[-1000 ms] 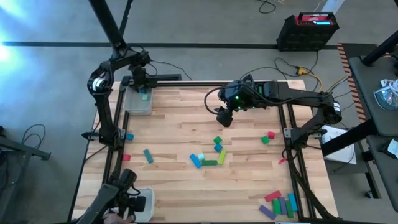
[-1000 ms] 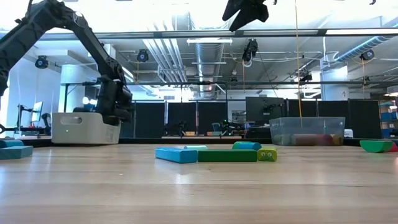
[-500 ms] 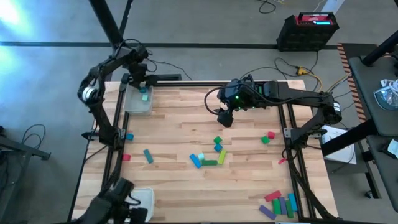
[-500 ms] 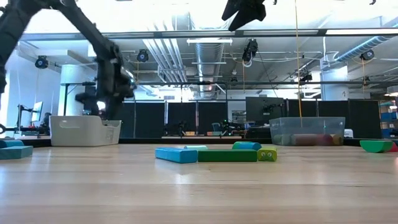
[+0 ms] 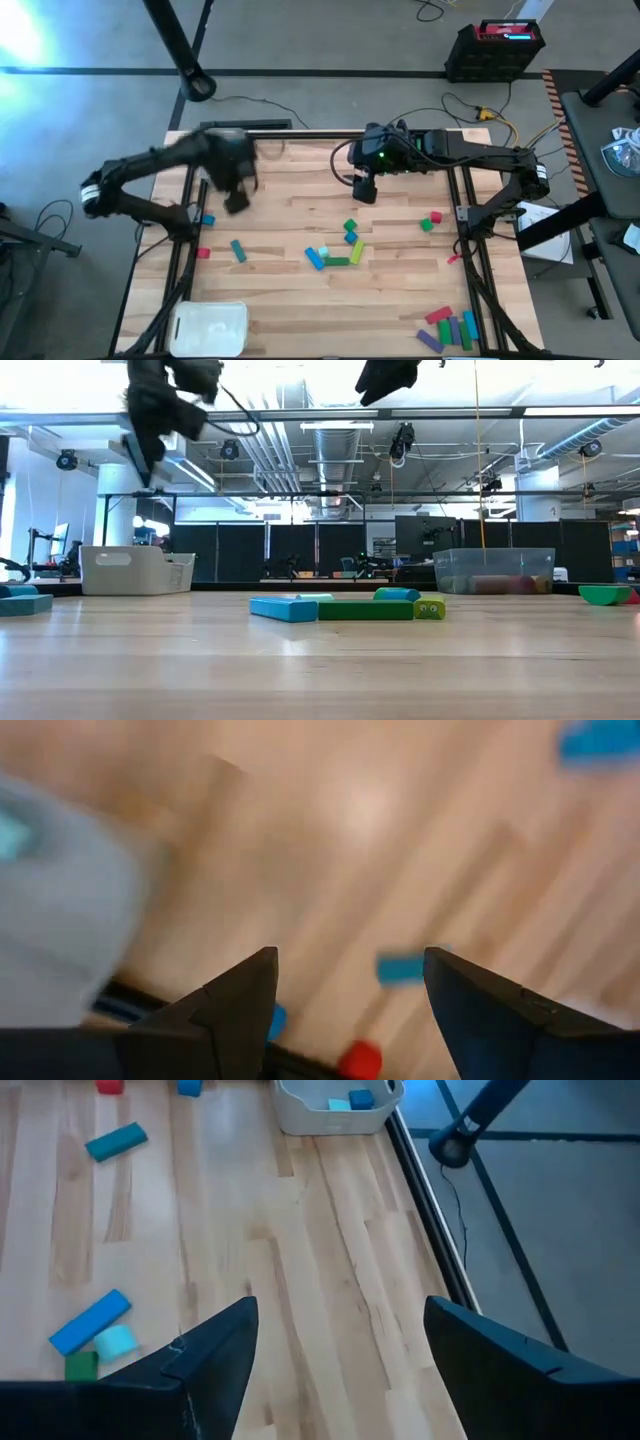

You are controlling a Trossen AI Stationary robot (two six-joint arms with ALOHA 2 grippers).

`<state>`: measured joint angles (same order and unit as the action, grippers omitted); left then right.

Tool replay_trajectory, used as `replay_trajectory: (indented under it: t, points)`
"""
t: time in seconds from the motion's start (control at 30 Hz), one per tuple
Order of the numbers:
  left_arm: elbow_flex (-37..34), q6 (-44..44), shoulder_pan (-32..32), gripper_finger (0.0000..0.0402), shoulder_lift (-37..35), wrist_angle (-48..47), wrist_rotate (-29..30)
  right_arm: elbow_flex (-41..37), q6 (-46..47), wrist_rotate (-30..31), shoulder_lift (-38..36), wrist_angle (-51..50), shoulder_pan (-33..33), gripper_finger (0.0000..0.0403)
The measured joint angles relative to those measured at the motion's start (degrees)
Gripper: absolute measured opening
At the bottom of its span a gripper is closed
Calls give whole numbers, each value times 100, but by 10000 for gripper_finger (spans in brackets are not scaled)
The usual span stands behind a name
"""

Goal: Sort blocks
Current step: Put the left blue half cylindrical block into the gray bin

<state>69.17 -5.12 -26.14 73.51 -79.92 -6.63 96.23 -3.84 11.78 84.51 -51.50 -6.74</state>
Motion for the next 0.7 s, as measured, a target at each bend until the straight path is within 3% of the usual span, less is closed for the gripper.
replay_trajectory:
  t: [0.17,0.27,0.7]
  points:
    - [-881,-743,1716,233,-407,27,-2,0,-203,-12,-8,41,203,269]
    - [-1249,-1186,2261,233,-348,-15,-7,0,-71,-12,-28,101,502,268]
    - [-2207,-189,2383,233,1175,-660,132,2,2318,1363,-131,131,2267,297]
